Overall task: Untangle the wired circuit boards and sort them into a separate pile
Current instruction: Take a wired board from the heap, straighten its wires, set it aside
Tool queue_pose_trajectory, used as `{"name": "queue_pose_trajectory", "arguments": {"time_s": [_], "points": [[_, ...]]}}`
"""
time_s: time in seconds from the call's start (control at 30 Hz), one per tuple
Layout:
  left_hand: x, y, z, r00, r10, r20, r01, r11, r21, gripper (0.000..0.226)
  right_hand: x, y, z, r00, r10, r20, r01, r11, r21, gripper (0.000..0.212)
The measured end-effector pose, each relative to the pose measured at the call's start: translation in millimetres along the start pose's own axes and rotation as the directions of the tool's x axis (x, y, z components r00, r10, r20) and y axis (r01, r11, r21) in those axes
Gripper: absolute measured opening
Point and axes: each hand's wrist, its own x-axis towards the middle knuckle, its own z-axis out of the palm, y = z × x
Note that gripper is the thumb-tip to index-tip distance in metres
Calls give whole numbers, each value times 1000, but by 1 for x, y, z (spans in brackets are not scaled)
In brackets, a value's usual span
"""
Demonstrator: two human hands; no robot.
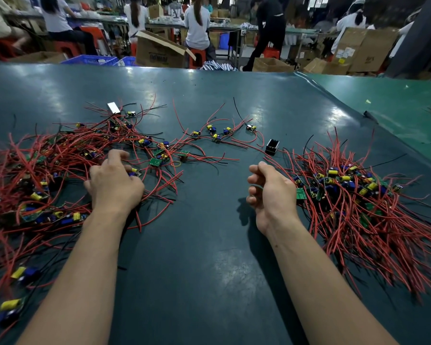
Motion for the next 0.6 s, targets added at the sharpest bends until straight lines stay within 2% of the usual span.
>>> {"name": "queue_pose_trajectory", "arguments": {"time_s": [0.03,0.1,0.23,0.33,0.4,0.5,0.57,0.6], "points": [[1,0,0,1000,-20,1,20,999,43,42,0,0,0,1000,1,1,-1,1000,2,25],[2,0,-1,998,-51,20,48,989,140,38,0,0,-1,1000,3,3,-3,1000,2,25],[-1,0,0,998,-56,11,53,985,167,31,0,-1,0,1000,11,6,-11,1000,4,25],[-6,4,-2,985,13,-171,-2,998,64,32,0,-1,0,1000,15,6,-15,1000,5,25],[-8,9,-6,915,104,-389,-126,992,-30,32,0,-1,1,1000,16,5,-16,1000,0,25],[-11,17,-15,710,236,-663,-341,940,-31,23,0,-1,2,1000,19,7,-19,1000,1,25],[-14,20,-16,598,348,-722,-504,864,-1,20,0,-2,2,1000,18,18,-18,1000,-10,24],[-16,23,-15,565,406,-718,-574,819,12,21,0,-2,2,999,15,41,-14,999,-32,23]]}}
